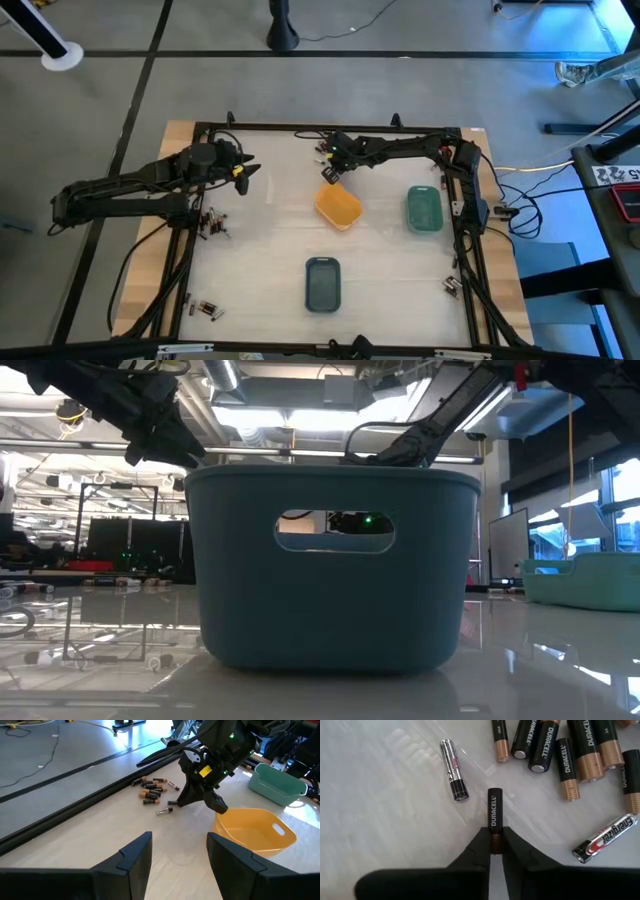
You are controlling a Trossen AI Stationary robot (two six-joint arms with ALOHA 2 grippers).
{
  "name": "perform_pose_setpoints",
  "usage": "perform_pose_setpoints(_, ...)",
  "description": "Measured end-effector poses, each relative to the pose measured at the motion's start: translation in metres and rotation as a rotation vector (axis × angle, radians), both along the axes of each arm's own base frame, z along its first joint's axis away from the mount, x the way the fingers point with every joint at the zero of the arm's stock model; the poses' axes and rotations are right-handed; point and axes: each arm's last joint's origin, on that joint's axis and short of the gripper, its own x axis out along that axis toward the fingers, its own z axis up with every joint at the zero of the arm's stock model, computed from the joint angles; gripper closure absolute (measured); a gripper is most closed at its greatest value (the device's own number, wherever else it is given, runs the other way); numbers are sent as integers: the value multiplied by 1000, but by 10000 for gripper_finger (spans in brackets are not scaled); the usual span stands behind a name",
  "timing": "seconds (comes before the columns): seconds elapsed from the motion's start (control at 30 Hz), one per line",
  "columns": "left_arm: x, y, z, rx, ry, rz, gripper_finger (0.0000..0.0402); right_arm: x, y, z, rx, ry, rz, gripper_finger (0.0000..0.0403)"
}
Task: Sort batteries
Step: Put the black battery into the yellow bin
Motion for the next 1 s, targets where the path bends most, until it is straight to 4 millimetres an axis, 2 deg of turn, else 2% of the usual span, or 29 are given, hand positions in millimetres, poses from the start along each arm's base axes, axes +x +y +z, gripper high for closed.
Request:
perform_pose_setpoints(0.13,0,0,0,-6,-3,-13,224,-5,3,13,4,-1,4,388)
perform_pose_setpoints(0.4,5,-4,-2,-93,-29,-116,224,-12,6,62,-52,-113,10,386)
perform_pose_setpoints(0.6,27,-9,-8,-101,-18,-185,224,-22,17,101,-60,-195,45,387)
perform_pose_setpoints(0.77,50,-13,-20,-71,27,-260,224,-25,48,124,-2,-234,185,385)
perform_pose_setpoints(1.0,70,-11,-40,-101,109,-266,224,-22,114,124,60,-142,344,384)
